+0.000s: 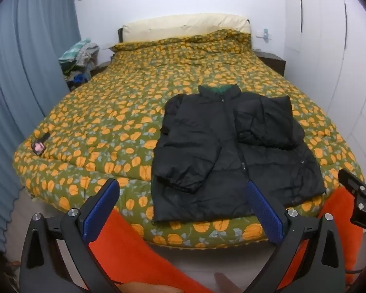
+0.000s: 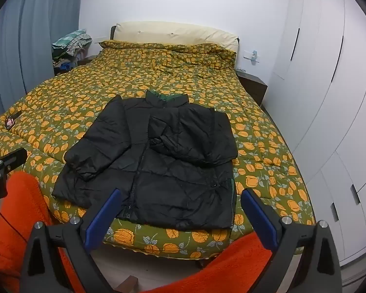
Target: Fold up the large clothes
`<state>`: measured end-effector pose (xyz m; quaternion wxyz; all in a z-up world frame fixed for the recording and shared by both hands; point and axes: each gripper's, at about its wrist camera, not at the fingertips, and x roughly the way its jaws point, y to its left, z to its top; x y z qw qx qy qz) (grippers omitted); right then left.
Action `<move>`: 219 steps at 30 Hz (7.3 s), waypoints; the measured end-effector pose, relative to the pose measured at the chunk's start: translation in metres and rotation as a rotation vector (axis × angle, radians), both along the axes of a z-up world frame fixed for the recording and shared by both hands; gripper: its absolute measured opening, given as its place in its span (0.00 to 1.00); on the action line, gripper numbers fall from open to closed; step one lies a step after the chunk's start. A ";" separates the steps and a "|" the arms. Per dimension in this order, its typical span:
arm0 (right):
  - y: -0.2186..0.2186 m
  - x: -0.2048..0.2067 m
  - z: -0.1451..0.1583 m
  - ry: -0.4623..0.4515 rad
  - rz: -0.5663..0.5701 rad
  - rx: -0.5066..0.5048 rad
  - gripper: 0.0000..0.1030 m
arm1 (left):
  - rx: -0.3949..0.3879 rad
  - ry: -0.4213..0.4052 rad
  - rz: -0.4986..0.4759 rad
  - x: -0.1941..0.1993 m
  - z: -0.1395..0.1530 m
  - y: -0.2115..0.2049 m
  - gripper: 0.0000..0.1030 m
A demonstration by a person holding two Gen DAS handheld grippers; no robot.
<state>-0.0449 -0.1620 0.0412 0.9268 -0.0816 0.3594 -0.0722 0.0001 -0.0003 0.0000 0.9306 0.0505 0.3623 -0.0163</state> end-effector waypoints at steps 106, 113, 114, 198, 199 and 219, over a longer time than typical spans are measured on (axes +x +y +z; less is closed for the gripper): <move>-0.007 -0.002 -0.003 0.011 -0.056 0.047 0.97 | 0.000 0.031 -0.007 -0.004 -0.005 0.002 1.00; -0.007 -0.002 -0.004 0.018 -0.057 0.051 0.97 | 0.003 0.033 -0.006 -0.003 -0.005 0.004 1.00; -0.007 -0.002 -0.004 0.017 -0.057 0.049 0.97 | 0.002 0.033 -0.006 -0.003 -0.005 0.004 1.00; 0.082 0.300 -0.134 0.040 -0.110 -0.239 0.97 | -0.062 0.074 0.015 0.050 -0.034 0.021 1.00; 0.087 0.315 -0.145 0.054 -0.148 -0.278 0.97 | -0.060 0.079 0.025 0.050 -0.036 0.025 1.00; -0.106 0.188 -0.030 -0.203 -0.211 0.114 0.07 | -0.070 0.121 -0.050 0.069 -0.045 0.003 1.00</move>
